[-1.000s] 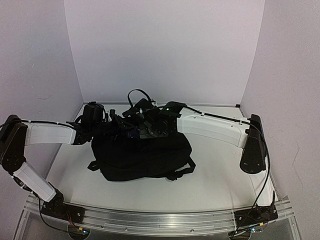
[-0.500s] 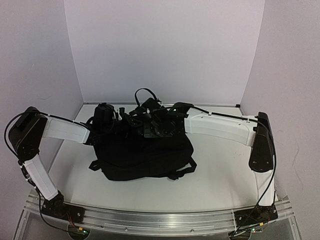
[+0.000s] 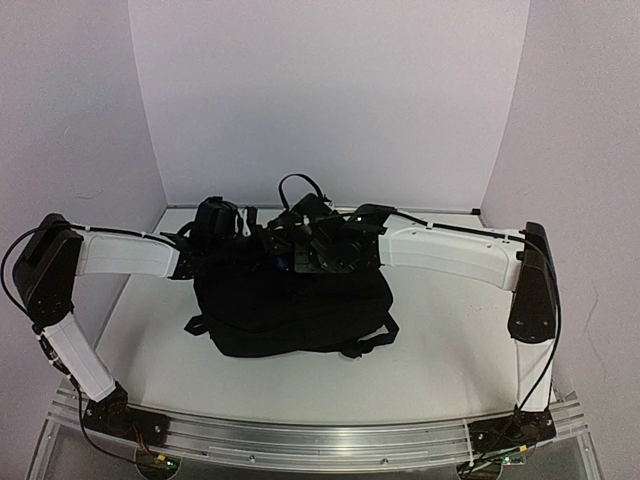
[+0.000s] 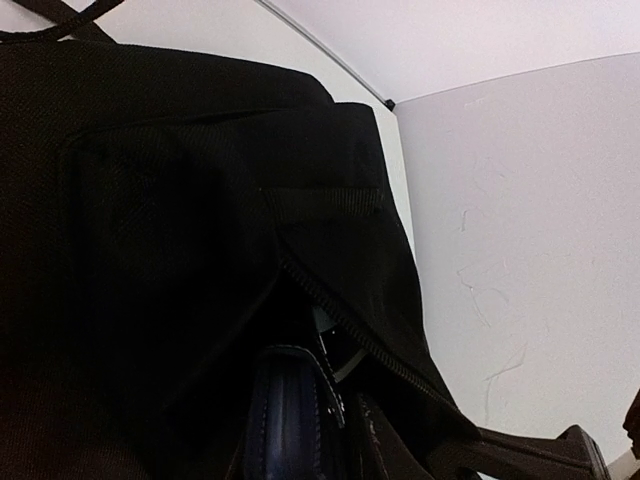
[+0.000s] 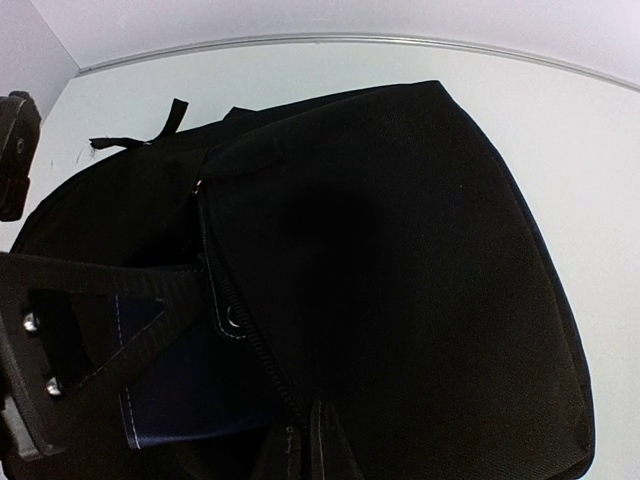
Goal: Pack the student bag
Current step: Place the stationery in the student bag.
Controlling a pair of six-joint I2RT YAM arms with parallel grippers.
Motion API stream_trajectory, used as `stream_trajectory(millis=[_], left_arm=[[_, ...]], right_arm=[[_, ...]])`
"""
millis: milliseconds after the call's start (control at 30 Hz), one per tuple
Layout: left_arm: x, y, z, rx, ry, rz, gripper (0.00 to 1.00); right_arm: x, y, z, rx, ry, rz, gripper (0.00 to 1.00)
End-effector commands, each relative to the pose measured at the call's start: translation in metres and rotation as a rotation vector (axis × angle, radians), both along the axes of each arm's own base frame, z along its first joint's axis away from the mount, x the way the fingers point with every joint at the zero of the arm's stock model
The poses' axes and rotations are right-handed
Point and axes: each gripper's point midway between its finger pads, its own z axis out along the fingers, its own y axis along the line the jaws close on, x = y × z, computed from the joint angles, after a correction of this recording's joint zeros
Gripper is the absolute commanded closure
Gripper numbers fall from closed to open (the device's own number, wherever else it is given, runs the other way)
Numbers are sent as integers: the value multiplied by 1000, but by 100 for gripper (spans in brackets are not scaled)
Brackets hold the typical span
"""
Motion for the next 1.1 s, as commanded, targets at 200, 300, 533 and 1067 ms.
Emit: stream_trajectory(millis=[200,300,533,1067], left_arm=[[-20,-2,21,-61,-14,-71,99],[-22,8,38,-113,-65,-18,100],[-19,36,60,-210,-129,140,100],[7,6,48,-385,-26,147,100]], right_arm=[[-3,0,50,127,-69,-12,100],[-4,-1,53,135,-72,-14,100],[-7,3,65,189,-66,3,100],[-11,12,67,250,-48,35,100]])
